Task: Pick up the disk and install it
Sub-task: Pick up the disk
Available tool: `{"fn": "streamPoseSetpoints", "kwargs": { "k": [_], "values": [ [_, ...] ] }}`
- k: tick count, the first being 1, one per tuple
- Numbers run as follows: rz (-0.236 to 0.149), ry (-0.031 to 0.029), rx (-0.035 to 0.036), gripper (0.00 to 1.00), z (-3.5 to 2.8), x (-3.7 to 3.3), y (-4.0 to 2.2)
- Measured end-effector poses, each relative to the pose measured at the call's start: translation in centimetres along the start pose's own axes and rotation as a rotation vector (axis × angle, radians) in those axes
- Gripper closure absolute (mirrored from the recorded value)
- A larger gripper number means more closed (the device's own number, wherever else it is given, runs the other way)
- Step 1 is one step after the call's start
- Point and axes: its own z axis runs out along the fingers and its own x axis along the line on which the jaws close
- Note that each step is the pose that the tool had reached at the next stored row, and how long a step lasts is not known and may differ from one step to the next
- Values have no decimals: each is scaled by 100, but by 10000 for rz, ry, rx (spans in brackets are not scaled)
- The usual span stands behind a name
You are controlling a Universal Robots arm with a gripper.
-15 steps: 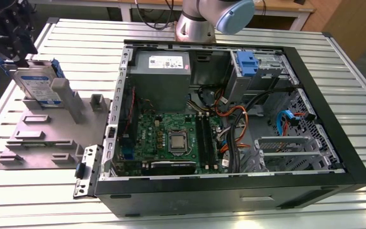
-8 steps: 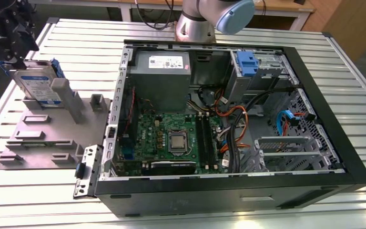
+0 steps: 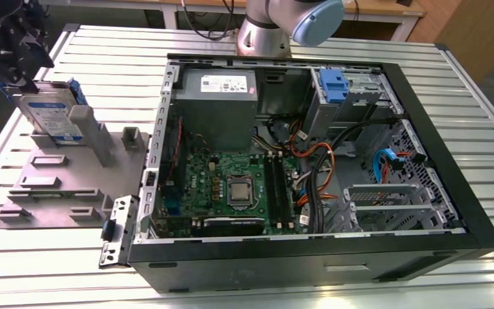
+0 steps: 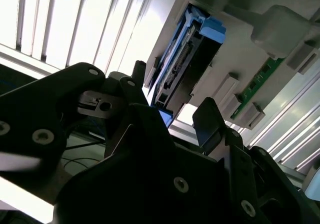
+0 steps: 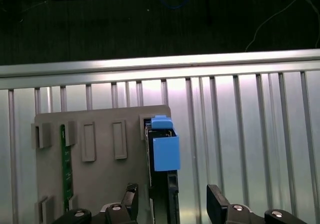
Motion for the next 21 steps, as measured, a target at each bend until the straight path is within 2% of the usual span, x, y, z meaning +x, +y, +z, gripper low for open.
{"fn": "streamPoseSetpoints", "kwargs": {
  "k": [3,15,21],
  "values": [
    [1,0,0,35,40,2,0],
    [1,2,0,35,45,3,0],
    [4,4,-28,35,107,6,-2]
  ]
}}
